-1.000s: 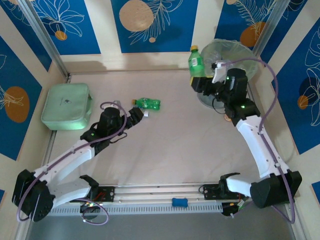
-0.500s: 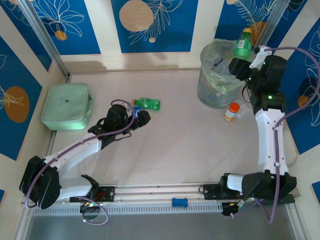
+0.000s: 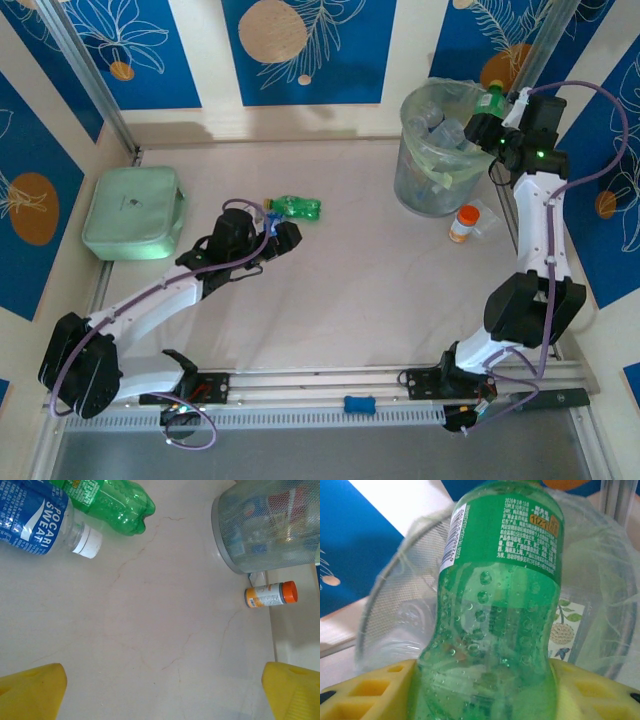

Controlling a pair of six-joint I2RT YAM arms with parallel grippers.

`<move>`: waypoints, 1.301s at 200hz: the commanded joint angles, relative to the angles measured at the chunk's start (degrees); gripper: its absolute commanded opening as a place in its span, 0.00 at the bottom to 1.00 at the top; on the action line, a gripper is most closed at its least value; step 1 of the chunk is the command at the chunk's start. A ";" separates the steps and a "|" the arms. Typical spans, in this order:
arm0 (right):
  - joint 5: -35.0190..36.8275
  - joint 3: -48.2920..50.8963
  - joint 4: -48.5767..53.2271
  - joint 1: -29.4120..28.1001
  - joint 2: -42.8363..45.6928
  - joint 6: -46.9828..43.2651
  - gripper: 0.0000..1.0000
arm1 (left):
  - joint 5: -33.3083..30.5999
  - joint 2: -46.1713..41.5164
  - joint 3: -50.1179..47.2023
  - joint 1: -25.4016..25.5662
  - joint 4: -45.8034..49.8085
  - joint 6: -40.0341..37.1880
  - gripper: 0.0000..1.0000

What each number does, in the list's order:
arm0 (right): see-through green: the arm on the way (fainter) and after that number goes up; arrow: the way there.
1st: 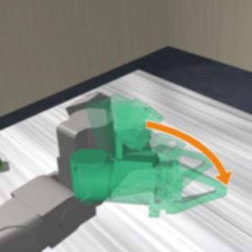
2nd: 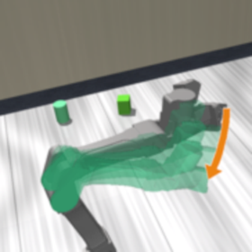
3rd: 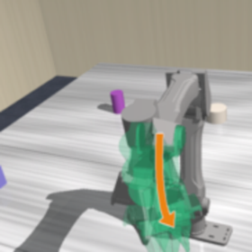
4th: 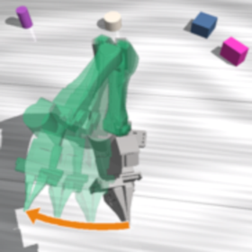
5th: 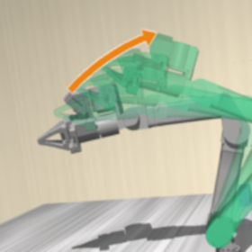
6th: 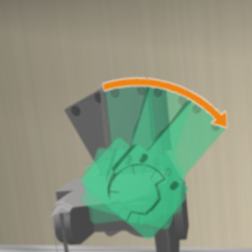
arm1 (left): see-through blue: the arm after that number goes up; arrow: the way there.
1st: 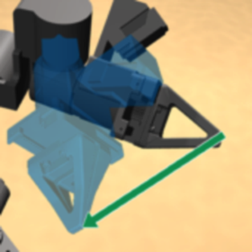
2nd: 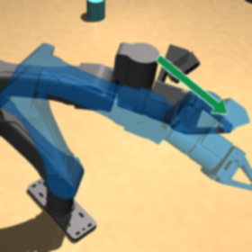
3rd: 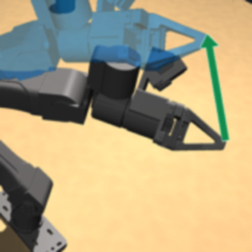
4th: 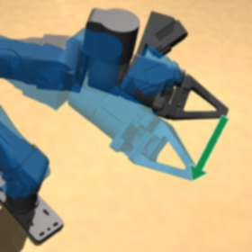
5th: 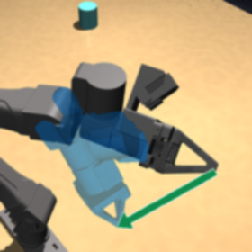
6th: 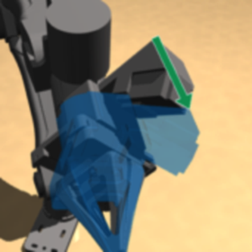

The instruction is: Put the plastic bottles in the bin

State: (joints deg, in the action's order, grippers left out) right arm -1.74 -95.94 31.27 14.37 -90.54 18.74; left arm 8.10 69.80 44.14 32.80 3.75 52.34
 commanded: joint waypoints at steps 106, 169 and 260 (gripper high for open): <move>0.55 -3.79 2.93 -0.85 4.54 1.35 0.92 | -3.17 -0.47 3.05 -0.16 3.50 -5.26 0.99; -3.23 15.26 -7.57 -8.72 23.10 4.34 0.99 | -4.29 6.23 9.81 -3.81 5.74 -12.19 0.99; -2.24 36.98 -14.43 -28.51 31.56 8.94 0.99 | 0.03 23.62 23.44 -10.16 9.10 -23.33 0.99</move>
State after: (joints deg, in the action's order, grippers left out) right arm -4.67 -63.16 20.64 -10.79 -60.97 25.15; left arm 6.63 90.24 63.29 24.45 10.02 34.92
